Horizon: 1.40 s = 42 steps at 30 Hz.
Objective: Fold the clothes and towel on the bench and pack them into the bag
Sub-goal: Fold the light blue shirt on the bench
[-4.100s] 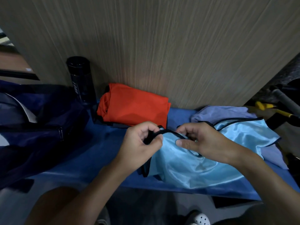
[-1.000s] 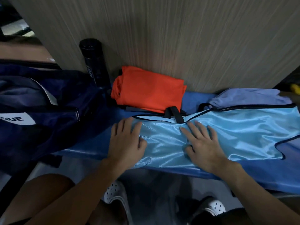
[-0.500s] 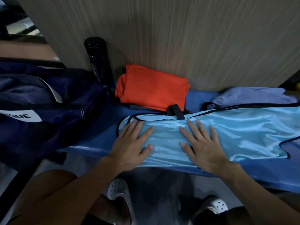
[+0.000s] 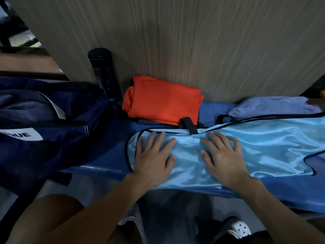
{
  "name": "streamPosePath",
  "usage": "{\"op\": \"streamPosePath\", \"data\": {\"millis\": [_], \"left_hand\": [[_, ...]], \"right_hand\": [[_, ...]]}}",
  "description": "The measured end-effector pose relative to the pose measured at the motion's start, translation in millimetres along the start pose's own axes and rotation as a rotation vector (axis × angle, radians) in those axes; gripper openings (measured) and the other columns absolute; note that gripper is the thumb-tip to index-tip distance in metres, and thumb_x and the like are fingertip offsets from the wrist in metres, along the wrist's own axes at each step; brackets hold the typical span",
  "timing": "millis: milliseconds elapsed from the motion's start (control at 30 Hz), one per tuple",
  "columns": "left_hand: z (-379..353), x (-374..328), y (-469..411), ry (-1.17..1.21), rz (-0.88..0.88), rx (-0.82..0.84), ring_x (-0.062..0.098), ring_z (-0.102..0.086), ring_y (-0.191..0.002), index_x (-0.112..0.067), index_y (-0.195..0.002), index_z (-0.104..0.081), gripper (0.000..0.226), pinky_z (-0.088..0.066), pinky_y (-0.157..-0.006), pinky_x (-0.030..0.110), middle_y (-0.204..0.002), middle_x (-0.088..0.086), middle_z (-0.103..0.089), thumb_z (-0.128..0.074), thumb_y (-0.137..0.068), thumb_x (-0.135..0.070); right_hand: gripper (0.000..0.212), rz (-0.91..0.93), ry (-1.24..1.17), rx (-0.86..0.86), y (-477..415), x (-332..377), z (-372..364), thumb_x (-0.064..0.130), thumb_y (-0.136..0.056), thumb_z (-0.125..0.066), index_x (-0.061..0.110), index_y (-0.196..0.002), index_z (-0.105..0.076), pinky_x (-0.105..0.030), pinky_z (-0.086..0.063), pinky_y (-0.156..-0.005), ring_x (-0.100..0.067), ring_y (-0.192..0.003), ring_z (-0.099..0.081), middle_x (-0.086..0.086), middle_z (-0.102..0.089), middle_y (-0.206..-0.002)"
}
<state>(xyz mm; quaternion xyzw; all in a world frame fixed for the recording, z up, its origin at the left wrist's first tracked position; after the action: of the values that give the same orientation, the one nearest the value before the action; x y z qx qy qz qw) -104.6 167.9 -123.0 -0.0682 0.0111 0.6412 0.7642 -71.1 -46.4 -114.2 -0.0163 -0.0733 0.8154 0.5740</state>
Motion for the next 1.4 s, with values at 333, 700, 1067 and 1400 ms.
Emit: {"op": "streamPosePath", "data": {"millis": [333, 700, 1067, 1400], "left_hand": [[-10, 50, 5, -0.08, 0.023, 0.215, 0.025, 0.018, -0.152, -0.052, -0.151, 0.009, 0.072, 0.007, -0.116, 0.065, -0.165, -0.005, 0.017, -0.005, -0.083, -0.07], [23, 4, -2, 0.0, -0.242, -0.129, 0.031, -0.059, -0.106, -0.015, -0.111, -0.067, 0.038, -0.047, -0.09, 0.045, -0.115, 0.007, -0.06, -0.045, -0.082, -0.028], [15, 7, -23, -0.072, 0.064, 0.177, 0.024, -0.026, -0.139, -0.044, -0.151, -0.016, 0.067, -0.028, -0.103, 0.054, -0.149, 0.001, -0.031, -0.02, -0.085, -0.055], [36, -42, -37, -0.173, -0.005, -0.272, 0.035, -0.053, -0.084, -0.014, -0.118, -0.066, 0.051, -0.041, -0.074, 0.045, -0.093, 0.014, -0.056, -0.044, -0.073, -0.028]], "right_hand": [[0.064, -0.008, 0.034, 0.153, 5, 32, -22, 0.059, -0.095, -0.022, 0.027, -0.147, -0.041, -0.063, -0.021, -0.108, -0.033, -0.143, -0.032, -0.007, -0.04, -0.153], [0.04, -0.022, 0.055, -0.133, 10, 23, 9, 0.036, -0.088, -0.035, 0.015, -0.094, -0.069, -0.047, -0.039, -0.082, -0.03, -0.093, -0.053, -0.006, -0.058, -0.099], [0.071, -0.271, 0.047, 0.079, 6, -19, 17, 0.045, -0.067, -0.028, 0.019, -0.13, -0.049, -0.058, -0.03, -0.101, -0.035, -0.131, -0.038, -0.009, -0.042, -0.143], [0.059, -0.26, 0.034, -0.04, 21, -57, 27, 0.038, -0.078, -0.033, 0.017, -0.129, -0.054, -0.052, -0.034, -0.098, -0.029, -0.121, -0.048, -0.006, -0.053, -0.135]]}}
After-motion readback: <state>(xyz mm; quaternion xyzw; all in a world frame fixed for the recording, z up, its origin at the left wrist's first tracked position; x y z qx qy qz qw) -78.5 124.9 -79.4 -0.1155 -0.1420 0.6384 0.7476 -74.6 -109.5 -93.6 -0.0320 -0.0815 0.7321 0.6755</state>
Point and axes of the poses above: each hand's wrist, its own y-axis away from the middle knuckle, its own z-axis out of the back of the hand, x = y × z, the point moved 4 cm from there along -y, towards the middle knuckle
